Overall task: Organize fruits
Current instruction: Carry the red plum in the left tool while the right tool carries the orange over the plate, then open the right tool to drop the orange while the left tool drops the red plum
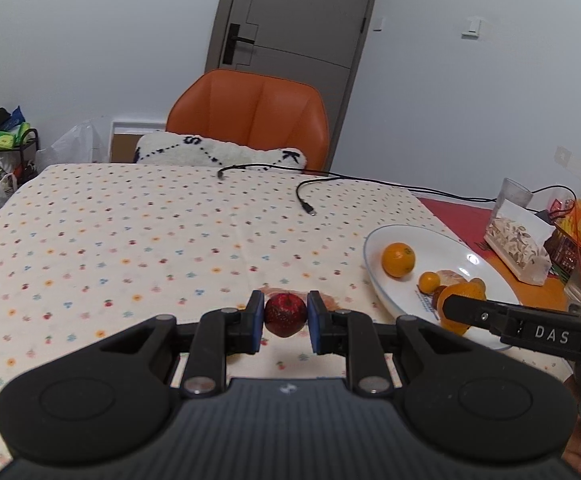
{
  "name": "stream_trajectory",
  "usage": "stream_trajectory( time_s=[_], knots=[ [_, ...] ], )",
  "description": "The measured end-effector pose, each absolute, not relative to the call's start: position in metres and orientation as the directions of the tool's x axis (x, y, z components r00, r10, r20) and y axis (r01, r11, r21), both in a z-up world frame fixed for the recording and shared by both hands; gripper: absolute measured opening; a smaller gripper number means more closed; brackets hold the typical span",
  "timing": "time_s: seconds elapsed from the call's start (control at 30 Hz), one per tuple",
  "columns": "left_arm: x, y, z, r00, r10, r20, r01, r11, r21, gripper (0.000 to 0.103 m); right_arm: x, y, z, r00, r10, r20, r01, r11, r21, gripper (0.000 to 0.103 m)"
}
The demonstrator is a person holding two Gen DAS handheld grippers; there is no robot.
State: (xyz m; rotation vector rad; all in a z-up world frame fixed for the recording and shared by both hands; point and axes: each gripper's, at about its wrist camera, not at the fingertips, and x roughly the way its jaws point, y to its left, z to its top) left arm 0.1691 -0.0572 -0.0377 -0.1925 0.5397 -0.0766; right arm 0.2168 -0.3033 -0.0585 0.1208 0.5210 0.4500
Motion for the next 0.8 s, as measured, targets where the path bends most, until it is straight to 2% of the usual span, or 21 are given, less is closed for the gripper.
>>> stream_trajectory(
  time_s=[0.23, 0.4, 0.8],
  knots=[
    [0.177, -0.071, -0.038, 0.851, -0.142, -0.505, 0.046, 0.979, -0.198, 0.021, 0.221, -0.316, -0.064, 0.774, 0.432, -0.462, -0.362, 0.902, 0.236, 0.041],
    [0.183, -0.081, -0.037, 0.849, -0.156, -0.505, 0.064, 0.979, -0.194, 0.021, 0.219, -0.323, -0.066, 0.774, 0.437, -0.457, -0.363, 0.899, 0.245, 0.048],
    [0.197, -0.111, -0.035, 0.839, -0.199, -0.506, 0.124, 0.976, -0.178, 0.021, 0.218, -0.345, -0.069, 0.778, 0.435, -0.453, -0.345, 0.899, 0.271, 0.048]
  ],
)
